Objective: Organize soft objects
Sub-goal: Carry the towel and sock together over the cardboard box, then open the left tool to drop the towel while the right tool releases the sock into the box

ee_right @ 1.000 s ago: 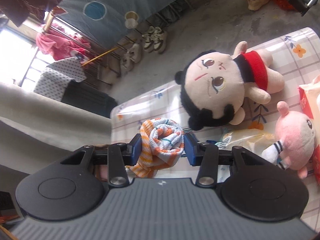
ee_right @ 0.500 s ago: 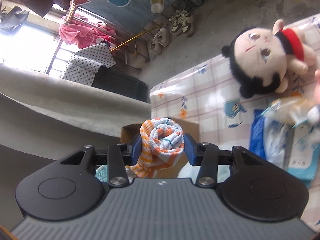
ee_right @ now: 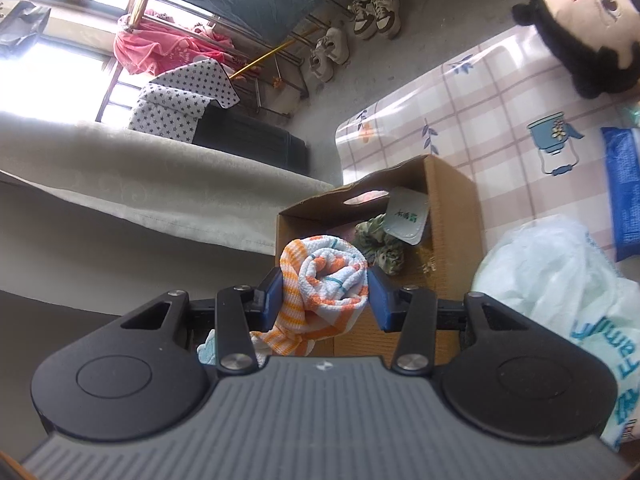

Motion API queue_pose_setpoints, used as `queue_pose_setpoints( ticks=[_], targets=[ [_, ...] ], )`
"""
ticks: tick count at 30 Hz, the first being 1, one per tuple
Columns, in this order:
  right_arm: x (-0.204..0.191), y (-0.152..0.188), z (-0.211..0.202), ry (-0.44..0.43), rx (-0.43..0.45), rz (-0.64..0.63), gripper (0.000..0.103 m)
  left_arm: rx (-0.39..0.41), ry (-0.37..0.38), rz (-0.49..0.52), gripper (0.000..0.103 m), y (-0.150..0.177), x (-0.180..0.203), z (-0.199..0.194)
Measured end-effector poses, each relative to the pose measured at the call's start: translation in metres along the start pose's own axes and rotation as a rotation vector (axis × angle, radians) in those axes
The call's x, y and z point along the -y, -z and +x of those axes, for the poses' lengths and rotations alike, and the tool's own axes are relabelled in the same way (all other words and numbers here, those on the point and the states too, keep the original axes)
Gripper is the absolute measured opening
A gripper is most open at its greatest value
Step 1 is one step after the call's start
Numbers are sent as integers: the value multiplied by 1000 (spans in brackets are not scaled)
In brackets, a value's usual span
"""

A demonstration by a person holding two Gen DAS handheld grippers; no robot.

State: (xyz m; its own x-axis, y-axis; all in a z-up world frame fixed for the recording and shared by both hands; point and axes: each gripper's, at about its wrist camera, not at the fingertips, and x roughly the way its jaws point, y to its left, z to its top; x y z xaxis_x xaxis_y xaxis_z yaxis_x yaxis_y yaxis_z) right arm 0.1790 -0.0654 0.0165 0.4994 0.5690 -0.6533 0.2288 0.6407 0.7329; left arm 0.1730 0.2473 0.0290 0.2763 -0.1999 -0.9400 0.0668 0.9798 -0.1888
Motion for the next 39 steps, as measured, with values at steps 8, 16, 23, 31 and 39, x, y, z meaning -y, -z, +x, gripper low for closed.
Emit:
queue_pose_setpoints(
  ticks=[8, 16, 23, 31, 39],
  targets=[
    [-30, 5, 53, 146, -33, -184, 43, -92, -81, 198, 33, -23, -9, 40],
    [-31, 10, 108, 269, -127, -325, 43, -241, -113, 322, 33, -38, -9, 98],
    [-33, 12, 148, 313, -197, -379, 43, -267, -203, 384, 36, -42, -7, 142],
    [-31, 16, 190, 337, -276, -440, 44, -258, -236, 379, 59, -46, -14, 156],
    [-19, 25, 242, 341, -403, -404, 44, -239, -230, 364, 64, -46, -25, 134]
  ],
)
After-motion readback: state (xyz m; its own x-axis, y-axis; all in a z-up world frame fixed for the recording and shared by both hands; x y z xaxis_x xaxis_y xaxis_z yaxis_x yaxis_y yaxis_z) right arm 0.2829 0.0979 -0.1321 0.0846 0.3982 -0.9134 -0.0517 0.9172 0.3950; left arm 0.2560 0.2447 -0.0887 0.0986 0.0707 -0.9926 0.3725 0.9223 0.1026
